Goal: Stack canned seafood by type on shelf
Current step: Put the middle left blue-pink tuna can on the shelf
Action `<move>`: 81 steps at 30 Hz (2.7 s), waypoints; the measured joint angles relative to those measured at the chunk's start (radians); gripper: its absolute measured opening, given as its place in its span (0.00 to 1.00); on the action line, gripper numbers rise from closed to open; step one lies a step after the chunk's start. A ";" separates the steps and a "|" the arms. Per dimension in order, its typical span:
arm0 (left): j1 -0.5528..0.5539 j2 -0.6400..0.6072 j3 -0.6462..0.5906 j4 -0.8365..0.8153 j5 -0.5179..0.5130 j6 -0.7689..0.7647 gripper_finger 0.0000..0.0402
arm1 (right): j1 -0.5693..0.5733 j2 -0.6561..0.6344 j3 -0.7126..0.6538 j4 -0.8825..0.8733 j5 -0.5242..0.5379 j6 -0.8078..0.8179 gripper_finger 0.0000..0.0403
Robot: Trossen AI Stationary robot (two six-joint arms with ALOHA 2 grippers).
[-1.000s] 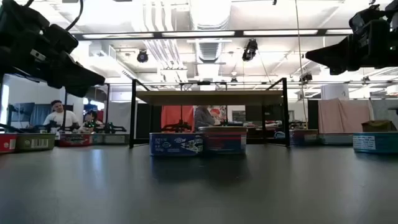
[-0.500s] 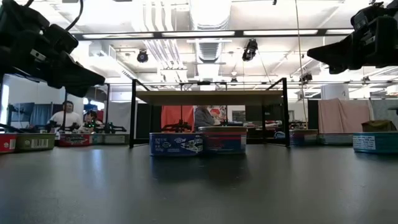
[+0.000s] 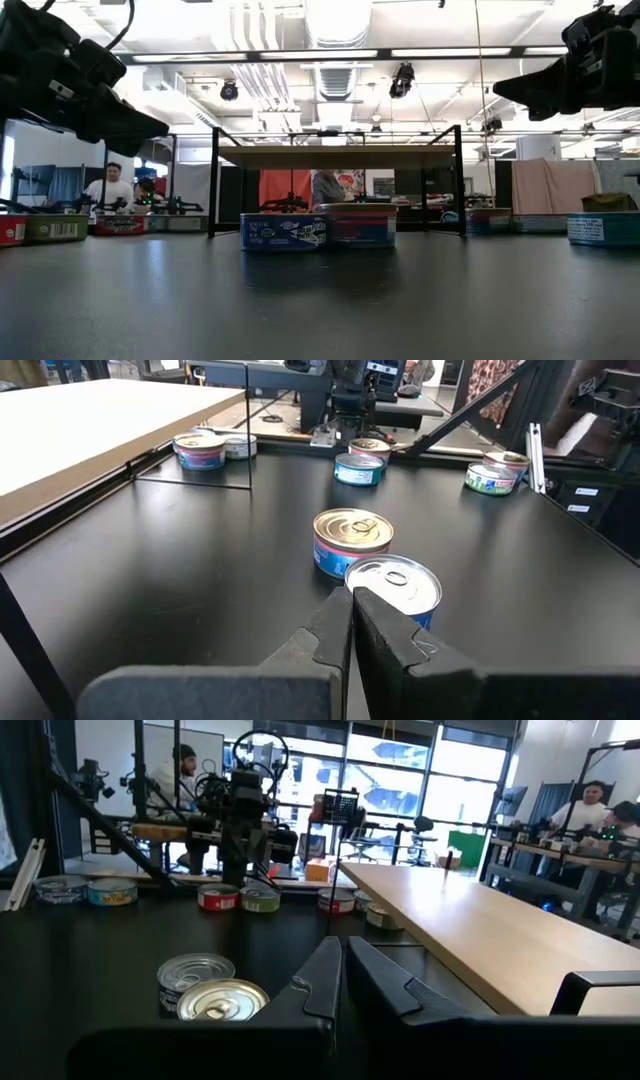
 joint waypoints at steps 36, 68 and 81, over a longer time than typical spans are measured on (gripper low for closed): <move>0.000 0.003 0.000 0.000 0.000 0.000 0.00 | 0.002 0.024 0.001 0.105 0.055 0.626 0.03; 0.000 0.010 0.000 0.002 -0.032 0.024 0.00 | 0.174 1.340 0.772 -0.200 0.180 0.804 0.03; 0.000 0.014 0.000 0.043 -0.035 -0.053 0.00 | 0.173 1.757 1.182 -0.432 0.131 0.749 0.03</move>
